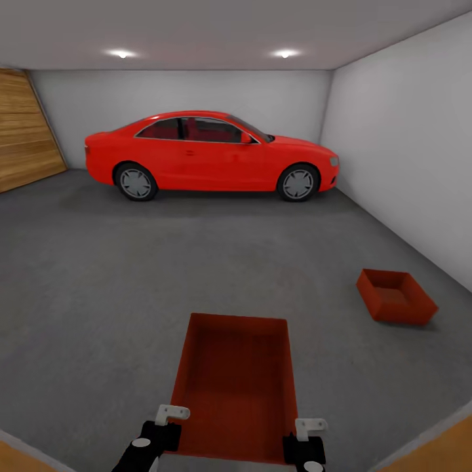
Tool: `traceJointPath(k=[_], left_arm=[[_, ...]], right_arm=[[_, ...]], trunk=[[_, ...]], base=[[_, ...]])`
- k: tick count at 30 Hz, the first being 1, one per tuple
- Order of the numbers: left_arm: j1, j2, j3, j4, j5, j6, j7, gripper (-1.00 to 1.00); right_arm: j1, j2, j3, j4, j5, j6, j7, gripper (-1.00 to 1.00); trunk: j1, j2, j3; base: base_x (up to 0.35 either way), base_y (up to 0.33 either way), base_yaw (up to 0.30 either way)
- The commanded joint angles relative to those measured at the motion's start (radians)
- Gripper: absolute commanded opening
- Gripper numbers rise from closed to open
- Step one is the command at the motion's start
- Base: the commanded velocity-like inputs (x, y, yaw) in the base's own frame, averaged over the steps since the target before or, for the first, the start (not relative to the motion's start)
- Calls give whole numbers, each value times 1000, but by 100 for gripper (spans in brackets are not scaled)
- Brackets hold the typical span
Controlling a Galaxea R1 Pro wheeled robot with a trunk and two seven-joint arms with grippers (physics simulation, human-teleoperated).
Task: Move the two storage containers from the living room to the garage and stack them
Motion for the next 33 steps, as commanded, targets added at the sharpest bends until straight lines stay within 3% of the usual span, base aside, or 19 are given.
traceJointPath(k=[1,33], left_arm=[[0,5,-16,54,-4,5,-22,-100],[1,5,-16,55,-3,5,-22,-100]], right_arm=[[-4,-25,-2,-2,4,-4,-4,-100],[-4,-26,-2,-2,2,-4,-4,-100]], trunk=[[1,-1,-1],[1,-1,-1]], base=[[322,0,0],[322,0,0]])
